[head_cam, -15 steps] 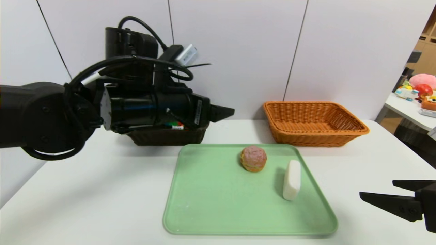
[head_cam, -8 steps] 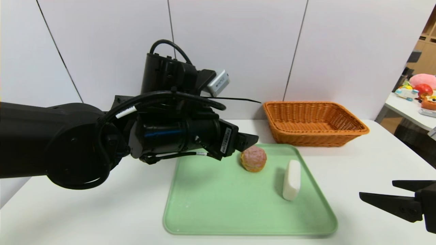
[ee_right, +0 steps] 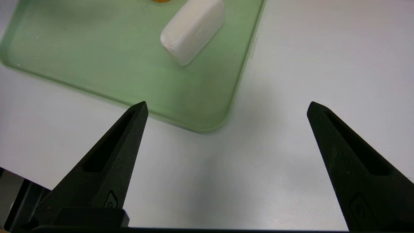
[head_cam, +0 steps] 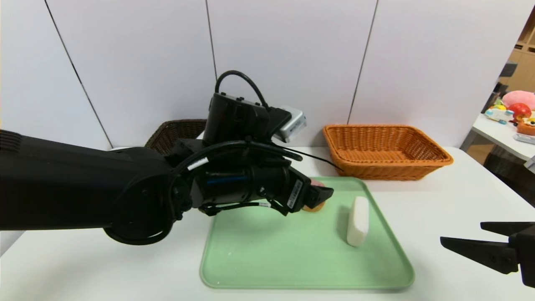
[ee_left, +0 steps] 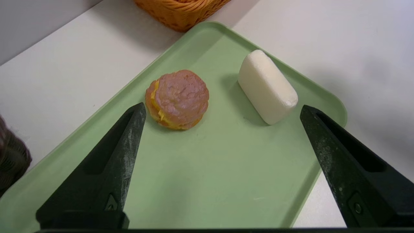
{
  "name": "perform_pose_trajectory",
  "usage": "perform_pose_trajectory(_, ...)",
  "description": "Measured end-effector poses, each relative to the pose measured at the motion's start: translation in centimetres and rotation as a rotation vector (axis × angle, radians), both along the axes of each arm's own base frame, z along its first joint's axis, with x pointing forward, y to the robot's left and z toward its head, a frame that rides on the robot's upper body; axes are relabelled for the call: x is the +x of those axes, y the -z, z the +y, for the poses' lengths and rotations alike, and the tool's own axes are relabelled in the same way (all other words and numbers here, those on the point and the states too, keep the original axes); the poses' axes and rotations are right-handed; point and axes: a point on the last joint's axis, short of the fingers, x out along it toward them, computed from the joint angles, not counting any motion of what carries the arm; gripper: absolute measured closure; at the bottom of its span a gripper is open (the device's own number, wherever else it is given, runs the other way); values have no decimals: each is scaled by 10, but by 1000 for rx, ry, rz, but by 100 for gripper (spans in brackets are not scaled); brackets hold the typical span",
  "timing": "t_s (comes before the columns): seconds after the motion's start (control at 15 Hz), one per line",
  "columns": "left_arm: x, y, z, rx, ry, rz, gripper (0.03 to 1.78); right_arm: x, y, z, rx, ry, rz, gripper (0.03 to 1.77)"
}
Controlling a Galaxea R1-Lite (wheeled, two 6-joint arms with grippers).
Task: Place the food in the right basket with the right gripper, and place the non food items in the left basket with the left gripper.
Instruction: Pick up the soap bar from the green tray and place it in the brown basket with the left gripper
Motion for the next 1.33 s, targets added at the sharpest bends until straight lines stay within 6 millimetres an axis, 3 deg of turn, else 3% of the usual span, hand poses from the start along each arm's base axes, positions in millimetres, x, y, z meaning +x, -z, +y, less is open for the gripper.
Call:
perform_pose_trajectory(0.27,9,8,-10,-22,14,-32,12,1,-2,0,4,7,-4,10)
perform_pose_trajectory(0.87,-11,-5,8,45,21,42,12,41,-11,12,98,82,18,10)
perform_pose_trajectory(1.13,-28,-13,-27,5,111,30,12,49,-8,15,98,83,41,10)
perform_pose_trajectory(1.33,-43,-4,-62,22,162,26,12,51,-6,14,94,91,50,10)
